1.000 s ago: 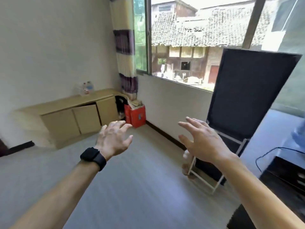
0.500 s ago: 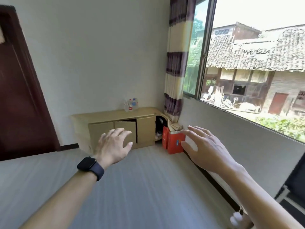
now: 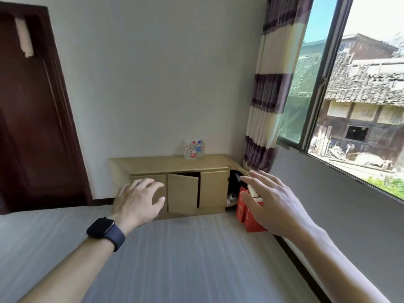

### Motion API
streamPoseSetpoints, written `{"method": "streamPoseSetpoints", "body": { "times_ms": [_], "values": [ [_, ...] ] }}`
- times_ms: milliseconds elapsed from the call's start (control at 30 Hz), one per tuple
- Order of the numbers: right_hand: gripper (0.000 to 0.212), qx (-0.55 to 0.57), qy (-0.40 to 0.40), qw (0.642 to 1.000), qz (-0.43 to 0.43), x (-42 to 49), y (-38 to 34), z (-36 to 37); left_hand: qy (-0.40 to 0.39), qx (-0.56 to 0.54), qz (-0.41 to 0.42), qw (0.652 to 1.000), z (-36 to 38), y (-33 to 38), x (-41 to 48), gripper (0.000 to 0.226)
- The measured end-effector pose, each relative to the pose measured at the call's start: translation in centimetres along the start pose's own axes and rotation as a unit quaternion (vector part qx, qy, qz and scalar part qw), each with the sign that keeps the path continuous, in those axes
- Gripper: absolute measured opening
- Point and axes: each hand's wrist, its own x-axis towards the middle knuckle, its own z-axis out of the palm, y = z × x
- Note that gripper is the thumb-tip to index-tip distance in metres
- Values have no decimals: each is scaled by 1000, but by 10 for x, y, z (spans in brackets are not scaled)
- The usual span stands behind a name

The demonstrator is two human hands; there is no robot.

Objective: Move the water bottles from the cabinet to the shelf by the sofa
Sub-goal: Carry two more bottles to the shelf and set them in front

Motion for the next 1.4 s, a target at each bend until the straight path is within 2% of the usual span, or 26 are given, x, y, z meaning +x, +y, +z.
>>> {"method": "streamPoseSetpoints", "body": {
  "times_ms": [233, 567, 1000, 1167, 1400],
  "values": [
    [46, 12, 25, 1000, 12, 159, 31, 71, -3, 29, 22, 999, 41, -49, 170, 46],
    [49, 23, 17, 999, 40, 344, 112, 177, -19, 16, 58, 998, 130, -61, 378, 47],
    [52, 58, -10, 998, -22, 606, 215, 307, -41, 26, -11, 999, 250, -91, 623, 47],
    [48, 77, -21, 996, -34, 692, 229, 373, -61, 3, -41, 997, 309, -127, 699, 47],
    [53, 79, -55, 995, -23, 811, 236, 482, -95, -28, -30, 995, 398, -199, 826, 48]
  ]
}}
